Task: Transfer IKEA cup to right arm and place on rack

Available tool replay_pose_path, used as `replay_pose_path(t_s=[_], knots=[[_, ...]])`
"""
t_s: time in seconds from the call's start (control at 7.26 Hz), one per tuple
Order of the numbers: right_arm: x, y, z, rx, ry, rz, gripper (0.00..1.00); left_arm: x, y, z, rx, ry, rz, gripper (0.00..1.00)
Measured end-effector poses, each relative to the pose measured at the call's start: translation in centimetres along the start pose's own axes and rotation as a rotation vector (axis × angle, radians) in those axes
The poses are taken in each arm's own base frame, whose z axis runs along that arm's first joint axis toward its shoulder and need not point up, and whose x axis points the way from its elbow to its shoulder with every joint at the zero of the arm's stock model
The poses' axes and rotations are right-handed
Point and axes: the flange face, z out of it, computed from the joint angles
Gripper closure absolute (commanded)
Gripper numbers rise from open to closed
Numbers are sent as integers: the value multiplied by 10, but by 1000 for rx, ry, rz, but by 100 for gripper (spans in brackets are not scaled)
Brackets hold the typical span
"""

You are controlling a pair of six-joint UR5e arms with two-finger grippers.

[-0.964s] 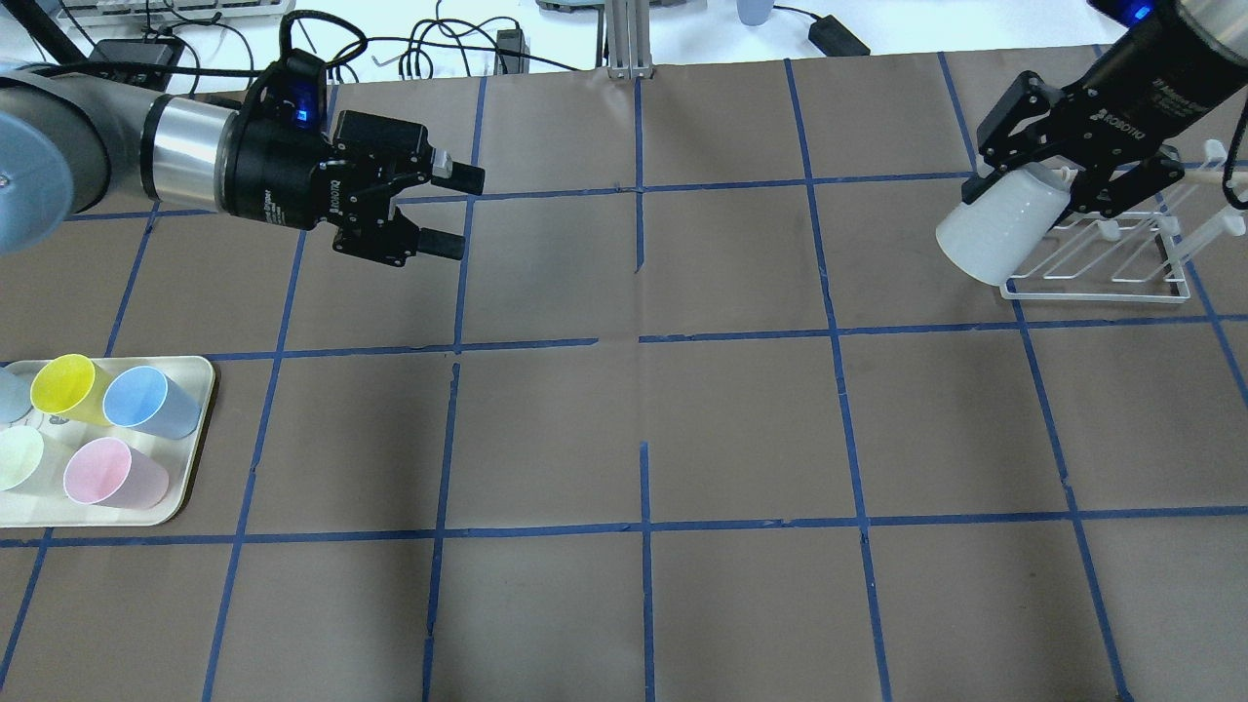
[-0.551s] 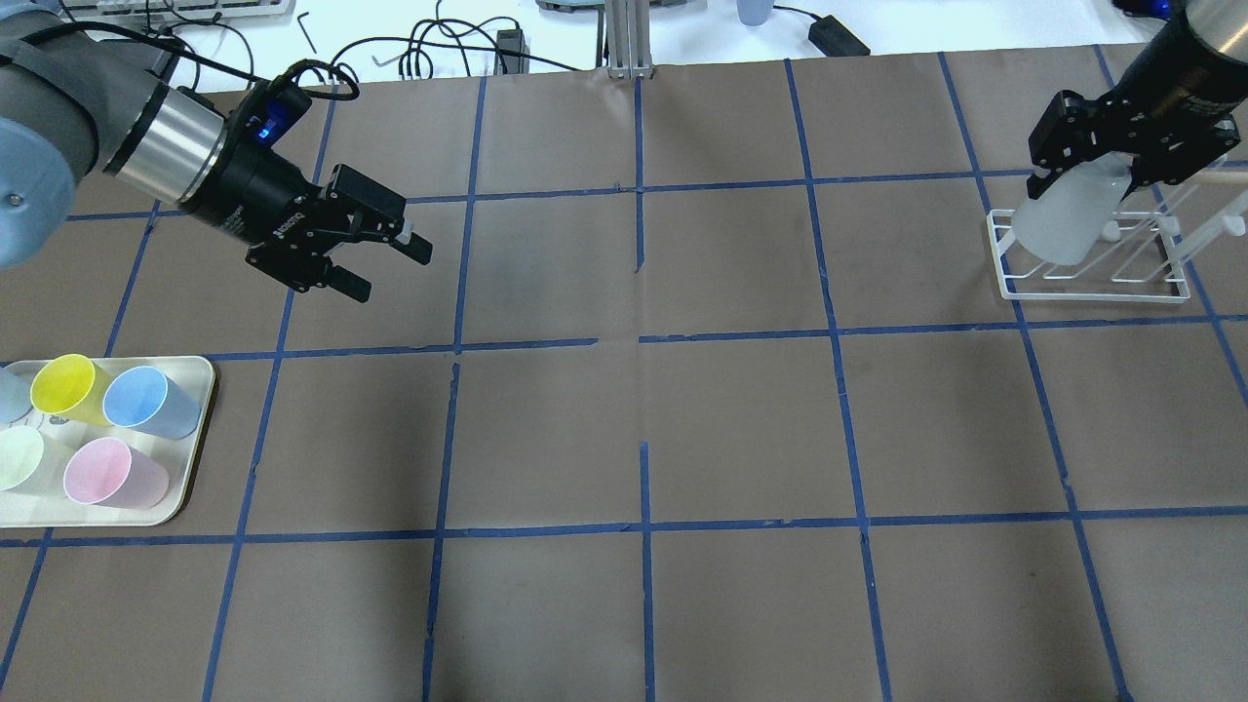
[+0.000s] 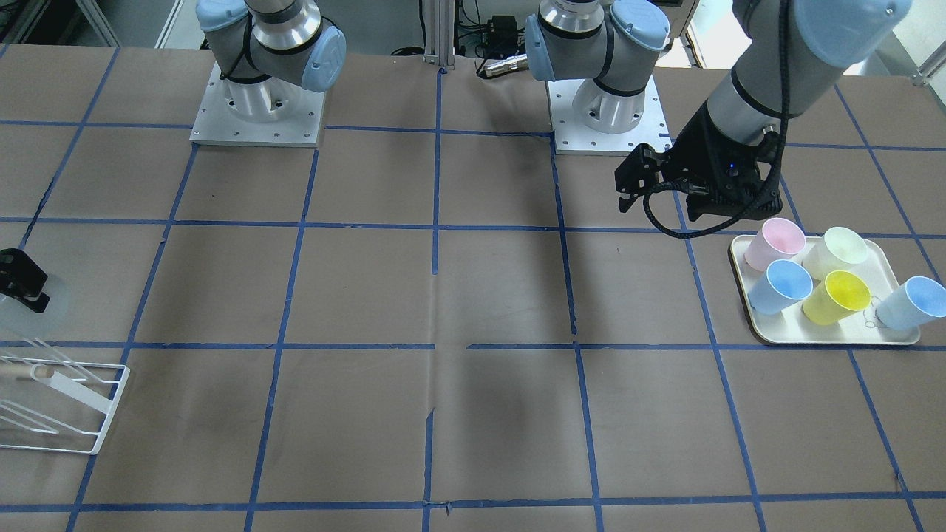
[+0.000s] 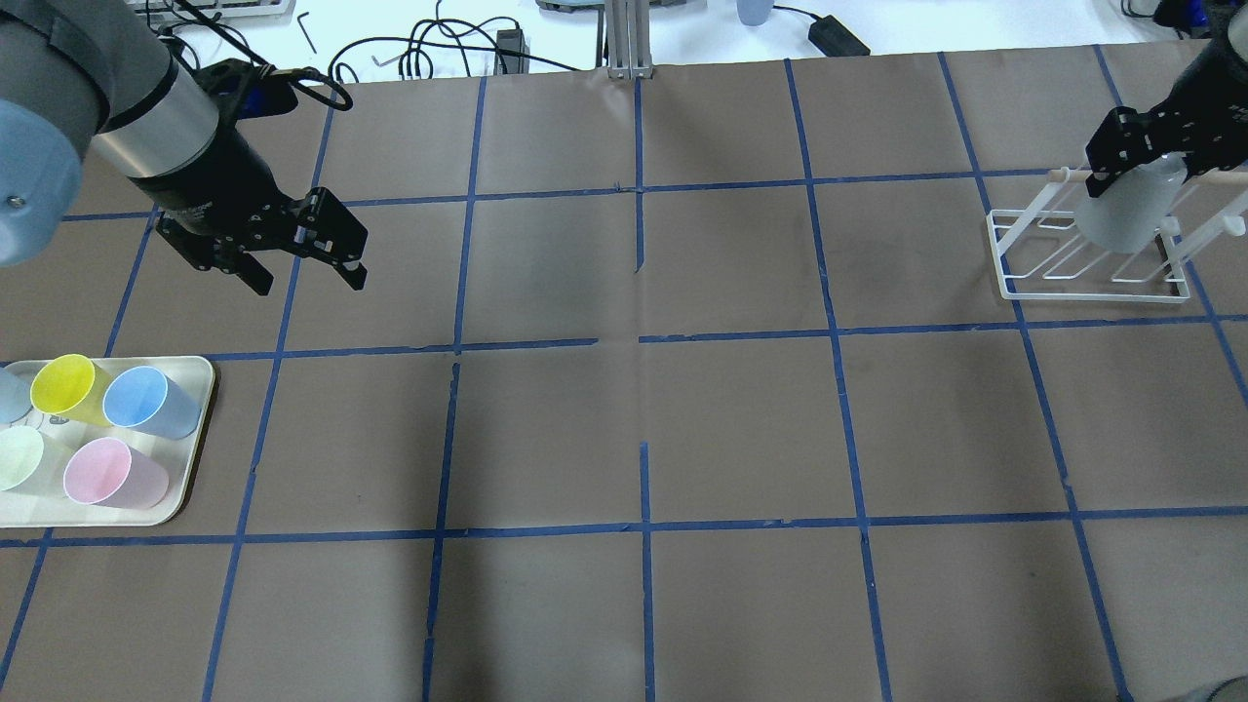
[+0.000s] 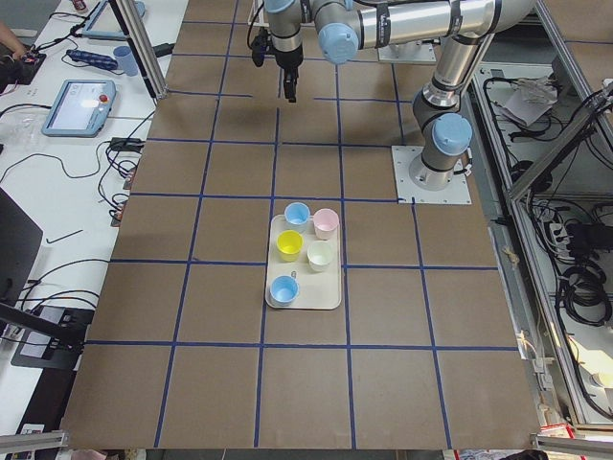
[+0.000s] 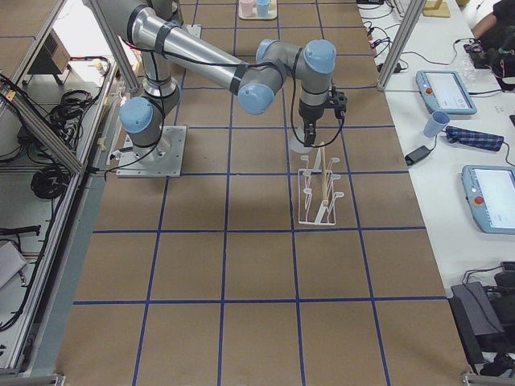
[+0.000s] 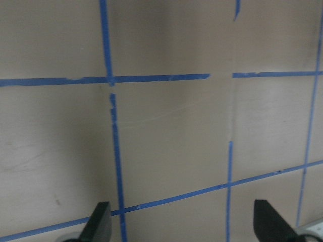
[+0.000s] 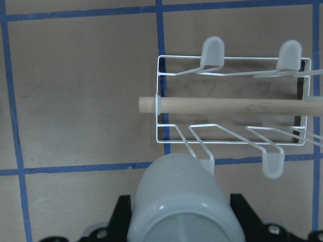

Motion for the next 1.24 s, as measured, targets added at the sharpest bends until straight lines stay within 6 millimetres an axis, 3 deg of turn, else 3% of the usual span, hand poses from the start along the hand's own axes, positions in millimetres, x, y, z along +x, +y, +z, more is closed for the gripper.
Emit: replay_pose_path(t_s=[0.41,0.83,0.96,1.1,1.24], knots=[[7,-8,20,3,3,-17,72,47,1,-43,80,-94,40,0],[6,-3,45,14,9,-21,67,46,5,-62,122,-20,26,0],[6,-2,52,19,11,-24,50,37,4,-65,129,-16,8,0],[7,-2,58,19,11,-26,8,31,3,-67,131,-16,-7,0],[8,-3,61,19,9,-26,0,28,2,-66,129,-16,-17,0]])
